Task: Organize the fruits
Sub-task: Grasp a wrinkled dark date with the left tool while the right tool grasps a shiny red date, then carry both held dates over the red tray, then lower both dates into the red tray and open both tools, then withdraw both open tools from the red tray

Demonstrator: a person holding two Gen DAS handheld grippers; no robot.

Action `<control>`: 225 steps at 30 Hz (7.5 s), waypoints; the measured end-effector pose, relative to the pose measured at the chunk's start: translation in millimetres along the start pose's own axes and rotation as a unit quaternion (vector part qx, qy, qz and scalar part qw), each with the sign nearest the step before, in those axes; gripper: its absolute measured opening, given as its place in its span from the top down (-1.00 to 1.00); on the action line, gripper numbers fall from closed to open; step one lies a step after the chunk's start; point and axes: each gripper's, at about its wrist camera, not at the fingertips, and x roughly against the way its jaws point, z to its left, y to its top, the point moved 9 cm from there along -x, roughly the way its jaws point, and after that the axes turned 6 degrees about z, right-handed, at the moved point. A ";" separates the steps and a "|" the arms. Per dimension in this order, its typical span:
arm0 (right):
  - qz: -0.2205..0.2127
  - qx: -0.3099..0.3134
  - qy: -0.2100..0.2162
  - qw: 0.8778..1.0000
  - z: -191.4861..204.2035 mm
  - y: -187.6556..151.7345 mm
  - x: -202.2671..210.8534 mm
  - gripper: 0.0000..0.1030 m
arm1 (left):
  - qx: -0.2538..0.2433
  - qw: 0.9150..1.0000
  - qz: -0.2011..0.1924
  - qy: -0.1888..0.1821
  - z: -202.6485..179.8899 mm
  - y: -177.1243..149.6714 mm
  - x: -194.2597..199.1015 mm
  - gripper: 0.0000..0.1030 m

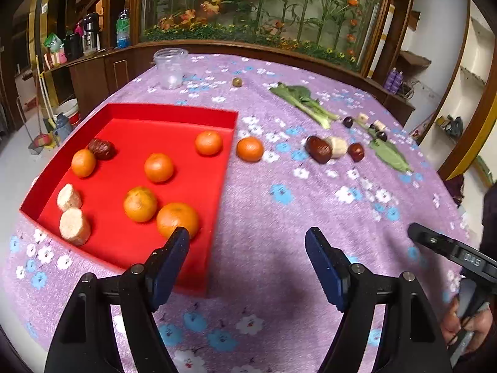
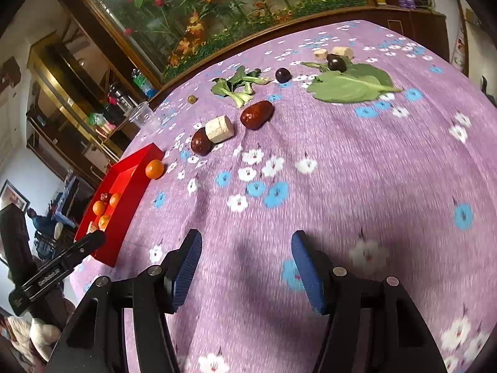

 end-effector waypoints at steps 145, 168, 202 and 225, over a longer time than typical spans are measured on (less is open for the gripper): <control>0.070 0.246 0.001 0.967 252.5 33.7 -142.9 0.33 | 0.105 0.989 -0.044 0.090 163.8 39.4 -2.1 0.33; 0.076 0.256 -0.010 0.964 254.8 39.5 -162.8 0.33 | 0.099 0.990 -0.027 0.100 168.0 42.1 -20.4 0.33; 0.075 0.266 -0.007 0.961 262.3 25.3 -159.6 0.30 | 0.115 0.987 -0.050 0.096 174.5 41.9 -0.4 -0.12; 0.029 0.230 -0.001 0.973 230.7 32.8 -93.4 0.06 | 0.112 0.986 -0.084 0.091 147.5 35.0 55.1 -0.44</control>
